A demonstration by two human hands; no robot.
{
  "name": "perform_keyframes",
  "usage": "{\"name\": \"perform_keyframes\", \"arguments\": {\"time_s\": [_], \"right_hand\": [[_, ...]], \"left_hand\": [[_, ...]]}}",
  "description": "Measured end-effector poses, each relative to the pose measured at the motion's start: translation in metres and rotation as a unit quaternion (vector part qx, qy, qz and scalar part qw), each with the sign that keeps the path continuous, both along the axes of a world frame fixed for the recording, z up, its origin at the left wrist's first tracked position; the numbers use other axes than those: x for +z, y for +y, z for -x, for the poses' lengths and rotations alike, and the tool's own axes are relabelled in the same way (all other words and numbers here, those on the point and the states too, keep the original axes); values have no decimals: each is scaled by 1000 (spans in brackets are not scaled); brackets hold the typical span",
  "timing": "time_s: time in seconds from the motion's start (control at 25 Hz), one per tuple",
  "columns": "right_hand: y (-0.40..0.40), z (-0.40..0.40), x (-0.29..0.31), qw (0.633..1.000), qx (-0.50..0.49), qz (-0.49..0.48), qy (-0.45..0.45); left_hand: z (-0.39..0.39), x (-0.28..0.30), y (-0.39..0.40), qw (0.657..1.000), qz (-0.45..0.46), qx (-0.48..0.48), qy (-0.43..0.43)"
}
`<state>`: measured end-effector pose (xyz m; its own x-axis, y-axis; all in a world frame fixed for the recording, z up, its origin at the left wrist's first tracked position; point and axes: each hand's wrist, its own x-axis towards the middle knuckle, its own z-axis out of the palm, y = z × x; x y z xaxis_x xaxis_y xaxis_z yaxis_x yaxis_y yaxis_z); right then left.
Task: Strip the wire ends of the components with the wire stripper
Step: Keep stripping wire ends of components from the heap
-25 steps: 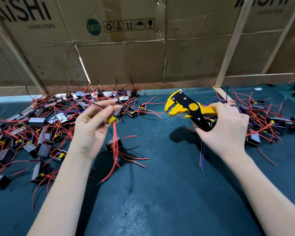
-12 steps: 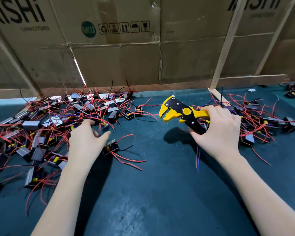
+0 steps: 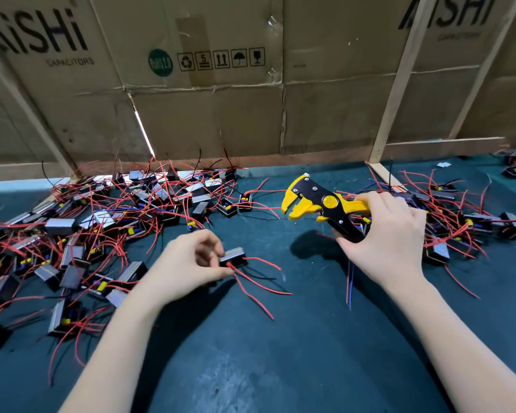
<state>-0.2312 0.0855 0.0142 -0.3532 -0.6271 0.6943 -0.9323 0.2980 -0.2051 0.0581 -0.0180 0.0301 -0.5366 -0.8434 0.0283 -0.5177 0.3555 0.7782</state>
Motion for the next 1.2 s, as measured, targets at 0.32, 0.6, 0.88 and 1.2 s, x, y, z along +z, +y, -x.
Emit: {"name": "perform_keyframes", "arguments": {"time_s": [0.32, 0.6, 0.88, 1.2], "right_hand": [[-1, -3, -1, 999, 12, 42, -10], [-3, -6, 0, 993, 54, 25, -105], [-3, 5, -2, 993, -3, -27, -114], [-2, 1, -3, 999, 2, -50, 15]], "left_hand": [[44, -25, 28, 953, 295, -73, 6], [40, -26, 24, 946, 324, -19, -26], [45, -31, 23, 959, 283, -21, -2], [49, -23, 25, 970, 8, -4, 243]]}}
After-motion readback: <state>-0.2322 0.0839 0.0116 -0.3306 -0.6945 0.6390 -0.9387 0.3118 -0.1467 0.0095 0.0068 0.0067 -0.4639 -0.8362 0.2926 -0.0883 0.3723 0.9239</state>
